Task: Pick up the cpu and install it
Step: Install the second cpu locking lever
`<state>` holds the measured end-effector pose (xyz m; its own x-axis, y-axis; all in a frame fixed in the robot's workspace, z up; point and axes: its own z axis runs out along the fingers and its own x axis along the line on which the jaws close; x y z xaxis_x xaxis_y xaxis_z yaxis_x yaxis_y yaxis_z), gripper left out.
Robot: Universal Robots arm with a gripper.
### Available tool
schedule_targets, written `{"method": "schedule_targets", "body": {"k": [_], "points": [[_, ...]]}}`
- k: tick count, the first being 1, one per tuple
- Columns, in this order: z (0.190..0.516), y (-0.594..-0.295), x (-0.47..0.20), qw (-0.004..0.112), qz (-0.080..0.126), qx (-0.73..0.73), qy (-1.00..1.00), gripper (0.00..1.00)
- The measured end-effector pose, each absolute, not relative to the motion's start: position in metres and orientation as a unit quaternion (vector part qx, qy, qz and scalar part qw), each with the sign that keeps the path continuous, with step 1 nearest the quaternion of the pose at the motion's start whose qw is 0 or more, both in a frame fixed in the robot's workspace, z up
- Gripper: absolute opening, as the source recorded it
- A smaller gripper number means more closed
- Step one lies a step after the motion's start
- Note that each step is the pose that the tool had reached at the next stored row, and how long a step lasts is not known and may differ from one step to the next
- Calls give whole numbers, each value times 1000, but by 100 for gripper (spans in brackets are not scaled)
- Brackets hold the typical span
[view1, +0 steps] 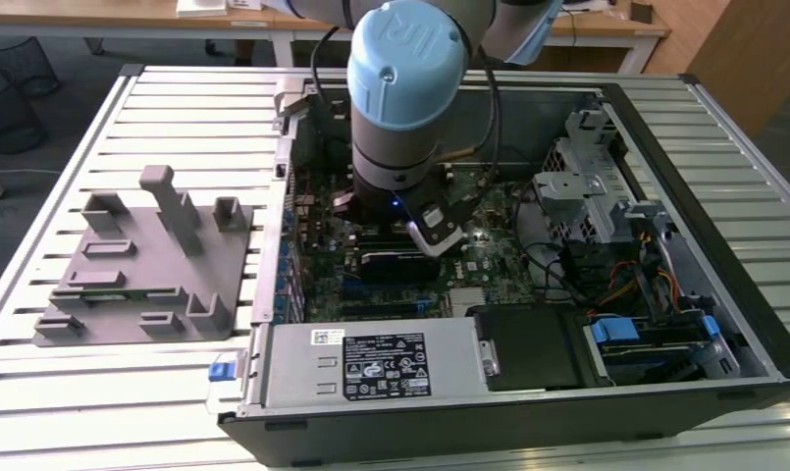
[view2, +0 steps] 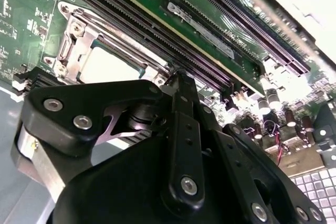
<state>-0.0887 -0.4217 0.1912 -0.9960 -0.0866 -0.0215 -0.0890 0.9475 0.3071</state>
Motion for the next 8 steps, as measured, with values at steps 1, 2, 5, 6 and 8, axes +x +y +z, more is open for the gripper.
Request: {"method": "schedule_targets", "body": {"k": [1, 2, 5, 6, 8], "points": [[191, -422, -89, 4, 157, -45, 987, 11], [190, -422, -89, 4, 157, -44, 987, 11], [189, -422, -90, 4, 159, -44, 986, 11], [189, -422, -91, 4, 159, -44, 986, 11], [188, -422, -92, 4, 160, -44, 986, 11]]}}
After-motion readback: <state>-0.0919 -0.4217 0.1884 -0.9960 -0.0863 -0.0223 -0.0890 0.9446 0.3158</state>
